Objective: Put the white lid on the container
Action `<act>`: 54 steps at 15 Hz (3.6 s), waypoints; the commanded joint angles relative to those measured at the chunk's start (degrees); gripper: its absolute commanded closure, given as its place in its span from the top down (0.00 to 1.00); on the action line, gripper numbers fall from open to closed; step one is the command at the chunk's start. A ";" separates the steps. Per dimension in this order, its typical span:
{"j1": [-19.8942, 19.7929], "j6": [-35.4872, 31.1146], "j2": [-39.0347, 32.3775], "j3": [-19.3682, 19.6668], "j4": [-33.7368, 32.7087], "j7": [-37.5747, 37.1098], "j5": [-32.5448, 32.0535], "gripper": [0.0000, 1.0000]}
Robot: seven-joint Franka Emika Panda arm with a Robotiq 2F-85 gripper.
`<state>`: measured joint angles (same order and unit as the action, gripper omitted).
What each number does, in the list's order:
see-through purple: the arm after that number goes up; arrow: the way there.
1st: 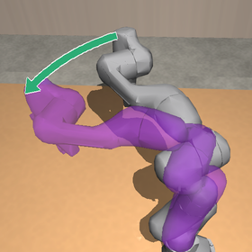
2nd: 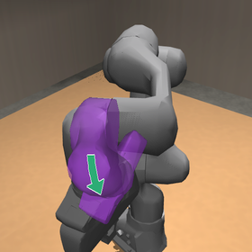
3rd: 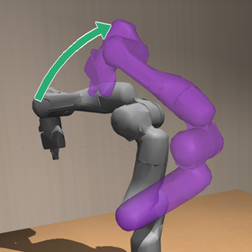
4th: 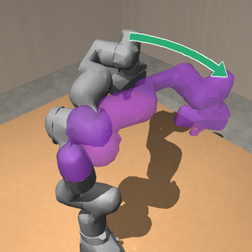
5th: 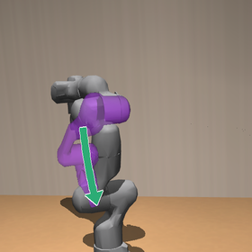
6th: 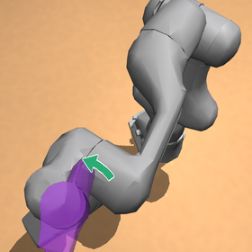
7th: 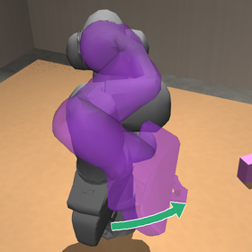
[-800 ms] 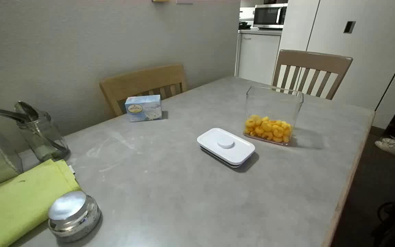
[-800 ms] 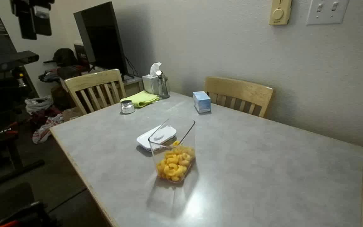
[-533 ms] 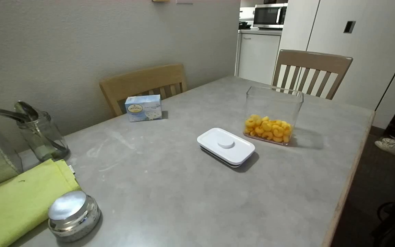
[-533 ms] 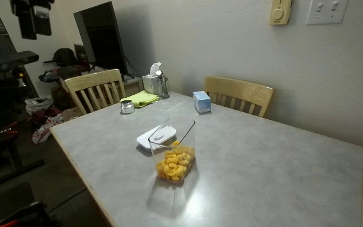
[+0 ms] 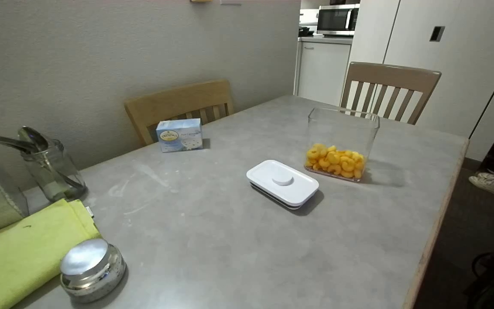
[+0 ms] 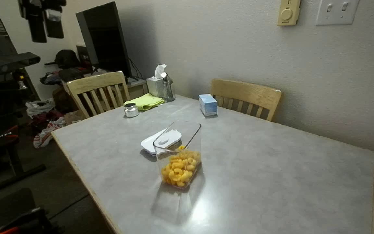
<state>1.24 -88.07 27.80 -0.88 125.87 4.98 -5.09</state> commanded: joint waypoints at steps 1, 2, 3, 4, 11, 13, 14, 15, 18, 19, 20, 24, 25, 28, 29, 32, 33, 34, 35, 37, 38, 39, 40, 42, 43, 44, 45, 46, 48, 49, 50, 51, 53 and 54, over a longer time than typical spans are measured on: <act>0.10 -6.66 -1.91 1.22 1.98 1.66 -0.68 1.00; -0.02 -8.91 -2.70 1.57 2.62 2.00 -0.67 1.00; -0.10 -10.70 -3.52 1.88 2.99 2.14 -0.42 1.00; -0.20 -13.03 -4.66 2.26 3.44 2.34 -0.20 1.00; -0.07 -28.02 -16.37 3.10 2.34 4.38 0.51 1.00; 0.24 -30.68 -21.21 2.70 0.63 5.73 0.66 1.00; 0.48 -31.65 -23.59 2.39 -0.29 6.81 0.95 1.00; 0.64 -32.75 -25.72 2.18 -0.99 8.06 1.51 1.00; 0.29 -32.66 -24.85 1.66 0.41 7.18 0.91 1.00; 0.30 -32.99 -26.22 1.54 -0.26 7.54 0.94 1.00; 0.29 -33.01 -26.98 1.49 -0.80 7.75 0.93 1.00; 0.70 -34.67 -27.89 0.99 -0.82 6.98 1.60 1.00; 0.93 -35.51 -28.76 0.62 -1.18 5.64 1.26 1.00; 1.75 -38.85 -32.02 -0.80 -2.43 0.26 0.87 1.00; 2.15 -40.83 -33.80 -1.31 -3.18 -2.69 0.50 1.00; 3.57 -45.71 -39.43 -2.07 -5.63 -11.31 -1.64 1.00; 4.12 -46.31 -41.30 -1.96 -6.76 -13.92 -2.34 1.00; 4.81 -46.96 -43.36 -1.73 -8.18 -16.75 -3.03 1.00; 5.53 -47.29 -45.42 -1.31 -9.65 -19.43 -4.00 1.00; 6.41 -47.73 -49.00 -0.52 -12.25 -22.93 -5.03 1.00; 6.64 -47.96 -50.93 -0.19 -13.53 -23.90 -5.08 1.00; 6.75 -47.98 -52.26 0.11 -14.51 -24.38 -4.77 1.00; 6.99 -48.20 -53.67 0.60 -15.48 -25.02 -4.88 1.00; 6.64 -49.84 -56.23 0.96 -17.00 -24.13 -4.16 1.00; 6.55 -50.32 -57.20 1.14 -17.75 -23.74 -3.86 1.00; 7.00 -48.72 -54.69 1.08 -15.58 -23.66 -3.68 1.00; 7.01 -48.94 -55.53 1.28 -16.08 -23.65 -3.65 1.00; 7.03 -48.94 -55.67 1.30 -16.08 -23.64 -3.64 1.00; 7.16 -48.91 -55.41 1.27 -16.09 -23.66 -3.65 1.00; 7.10 -49.24 -56.02 1.28 -16.24 -23.69 -3.53 1.00; 7.11 -50.09 -56.66 1.42 -16.23 -23.57 -3.85 1.00; 7.04 -50.40 -57.19 1.53 -16.33 -23.87 -3.68 1.00; 6.33 -51.48 -58.67 1.30 -16.18 -22.70 -2.91 1.00; 6.05 -51.99 -59.46 1.19 -16.23 -22.07 -2.55 1.00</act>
<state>7.74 -137.35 -29.13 -0.09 109.82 -19.03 -9.05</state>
